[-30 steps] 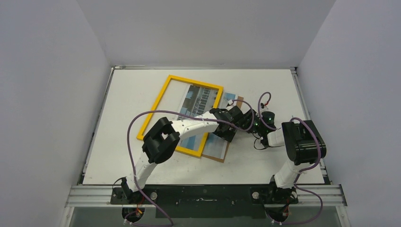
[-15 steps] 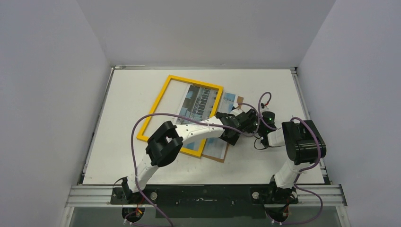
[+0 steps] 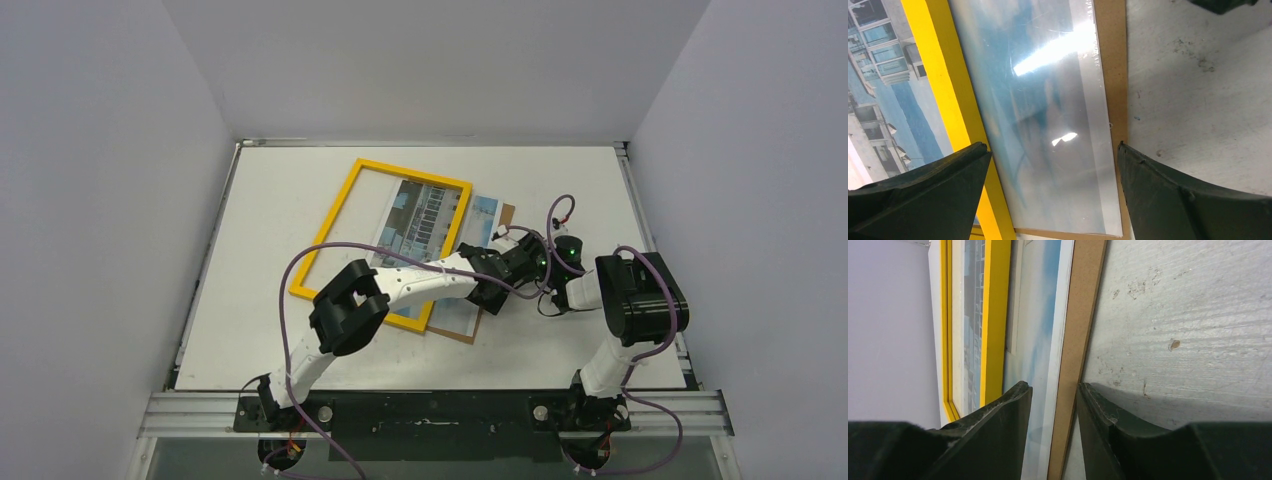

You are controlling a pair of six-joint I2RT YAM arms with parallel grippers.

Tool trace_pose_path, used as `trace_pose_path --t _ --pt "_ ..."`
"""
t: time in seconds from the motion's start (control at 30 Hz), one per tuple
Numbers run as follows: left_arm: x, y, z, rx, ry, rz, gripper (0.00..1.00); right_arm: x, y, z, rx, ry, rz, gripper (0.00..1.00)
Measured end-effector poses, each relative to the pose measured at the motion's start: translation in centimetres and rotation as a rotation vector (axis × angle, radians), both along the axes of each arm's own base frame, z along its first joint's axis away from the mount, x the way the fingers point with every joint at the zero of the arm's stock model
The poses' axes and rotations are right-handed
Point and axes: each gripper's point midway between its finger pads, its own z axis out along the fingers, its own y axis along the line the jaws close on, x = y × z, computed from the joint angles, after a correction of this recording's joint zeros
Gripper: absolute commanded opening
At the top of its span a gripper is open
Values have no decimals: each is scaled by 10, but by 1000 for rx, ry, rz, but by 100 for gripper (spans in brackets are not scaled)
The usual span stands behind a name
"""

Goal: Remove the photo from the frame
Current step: Remove the photo frame item from the photo frame.

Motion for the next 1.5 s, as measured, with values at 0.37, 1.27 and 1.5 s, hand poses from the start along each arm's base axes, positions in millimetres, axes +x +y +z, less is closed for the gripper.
trace_pose_path --t 0.37,1.27,1.5 --pt "1 5 0 22 -7 8 100 0 0 0 1 -1 1 40" --pt "7 26 -4 61 -56 80 94 0 0 -1 0 -1 1 40" --pt "4 39 -9 -41 24 98 94 0 0 -1 -2 -2 2 34"
